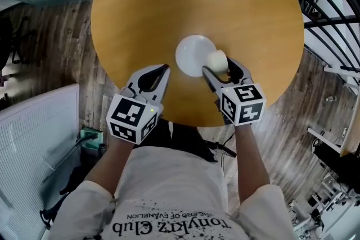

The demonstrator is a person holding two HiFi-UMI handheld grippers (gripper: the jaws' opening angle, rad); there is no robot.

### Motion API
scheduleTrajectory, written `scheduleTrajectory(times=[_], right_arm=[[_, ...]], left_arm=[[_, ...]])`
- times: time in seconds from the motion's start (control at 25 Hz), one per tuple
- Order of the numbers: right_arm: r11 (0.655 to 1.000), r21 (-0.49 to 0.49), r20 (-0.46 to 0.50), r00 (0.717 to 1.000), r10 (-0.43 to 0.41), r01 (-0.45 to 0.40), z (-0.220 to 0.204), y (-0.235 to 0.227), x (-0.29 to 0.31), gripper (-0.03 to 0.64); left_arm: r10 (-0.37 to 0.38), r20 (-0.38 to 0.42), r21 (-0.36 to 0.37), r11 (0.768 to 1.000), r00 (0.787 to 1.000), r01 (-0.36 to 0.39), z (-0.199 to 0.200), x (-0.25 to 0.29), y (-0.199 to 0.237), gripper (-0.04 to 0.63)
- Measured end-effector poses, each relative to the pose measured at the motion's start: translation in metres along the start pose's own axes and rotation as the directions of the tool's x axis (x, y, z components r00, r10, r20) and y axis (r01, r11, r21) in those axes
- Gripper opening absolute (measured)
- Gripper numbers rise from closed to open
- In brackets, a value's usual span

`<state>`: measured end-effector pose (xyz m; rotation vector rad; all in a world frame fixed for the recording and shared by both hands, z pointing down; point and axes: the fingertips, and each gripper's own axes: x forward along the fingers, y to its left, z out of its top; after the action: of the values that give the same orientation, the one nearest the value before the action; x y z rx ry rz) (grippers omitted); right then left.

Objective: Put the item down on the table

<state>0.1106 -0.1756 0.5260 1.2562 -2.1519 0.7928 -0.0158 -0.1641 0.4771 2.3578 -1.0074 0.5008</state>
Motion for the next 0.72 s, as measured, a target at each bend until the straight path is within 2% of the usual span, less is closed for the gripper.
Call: scheduleTrajectory(times=[0.72], right_arm=[[0.997, -0.072, -0.134, 0.991, -0.021, 0.011, -0.027, -0.005, 0.067, 0.327]], left_arm=[[0.007, -0.018, -0.03, 1.0, 1.0, -0.007, -0.009, 0.005, 0.018, 0.025]])
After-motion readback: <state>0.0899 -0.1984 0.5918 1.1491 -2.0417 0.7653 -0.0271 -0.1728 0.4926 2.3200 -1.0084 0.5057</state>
